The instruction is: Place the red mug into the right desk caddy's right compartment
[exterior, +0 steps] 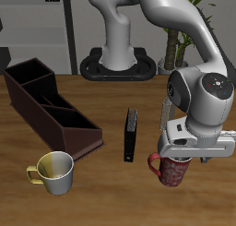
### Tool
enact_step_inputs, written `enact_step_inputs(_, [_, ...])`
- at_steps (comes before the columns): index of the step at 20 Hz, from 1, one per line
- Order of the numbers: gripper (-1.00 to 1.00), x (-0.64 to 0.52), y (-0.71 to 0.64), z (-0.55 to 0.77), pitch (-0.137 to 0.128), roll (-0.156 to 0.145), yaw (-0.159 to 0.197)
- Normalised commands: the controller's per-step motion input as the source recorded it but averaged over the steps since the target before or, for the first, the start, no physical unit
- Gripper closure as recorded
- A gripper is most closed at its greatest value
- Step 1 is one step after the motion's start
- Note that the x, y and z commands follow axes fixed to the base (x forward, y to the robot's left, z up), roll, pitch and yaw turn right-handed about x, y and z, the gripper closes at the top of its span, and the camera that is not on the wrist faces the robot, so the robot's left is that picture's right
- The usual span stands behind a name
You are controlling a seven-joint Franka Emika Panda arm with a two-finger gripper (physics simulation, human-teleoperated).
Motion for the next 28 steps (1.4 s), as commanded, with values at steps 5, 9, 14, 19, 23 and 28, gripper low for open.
enact_step_inputs(5, [1.00, 0.02, -0.07, 0.01, 0.001, -0.015, -0.022])
enact_step_inputs(9, [1.00, -0.02, -0.04, 0.07, -0.011, 0.005, 0.002])
enact_step_inputs(14, [1.00, -0.02, -0.07, 0.17, -0.024, -0.013, 0.017])
enact_step_inputs(19, [1.00, -0.12, -0.07, 0.40, -0.032, 0.001, 0.023])
enact_step_inputs(23, [1.00, -0.27, -0.16, 0.63, -0.070, -0.014, 0.033])
enact_step_inputs(28, [1.00, -0.38, -0.23, 0.55, -0.055, 0.014, 0.052])
